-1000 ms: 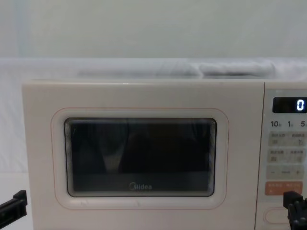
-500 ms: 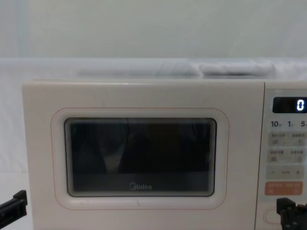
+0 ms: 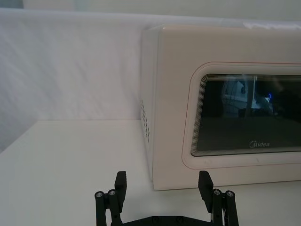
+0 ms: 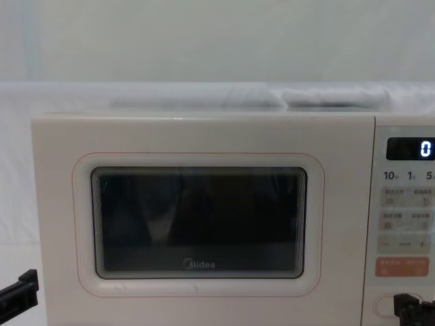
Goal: Press the button to open the microwave door with one hand; close the microwave door with the other hand.
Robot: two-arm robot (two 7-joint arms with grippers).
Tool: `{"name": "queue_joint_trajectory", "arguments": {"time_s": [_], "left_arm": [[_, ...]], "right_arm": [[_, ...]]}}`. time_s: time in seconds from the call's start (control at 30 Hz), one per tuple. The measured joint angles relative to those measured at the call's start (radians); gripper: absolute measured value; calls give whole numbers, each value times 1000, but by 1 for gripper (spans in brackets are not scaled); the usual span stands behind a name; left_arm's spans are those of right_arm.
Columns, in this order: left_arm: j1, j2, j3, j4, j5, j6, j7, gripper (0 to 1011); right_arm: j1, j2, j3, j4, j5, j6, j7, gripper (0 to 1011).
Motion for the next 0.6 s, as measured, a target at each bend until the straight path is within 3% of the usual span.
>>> {"name": "queue_joint_trajectory", "arguments": {"time_s": [0.6], "left_arm": [[0, 0, 0, 0, 0, 0, 0, 1001]], "right_arm": [[84, -35, 32, 108, -7, 21, 31, 0]]}}
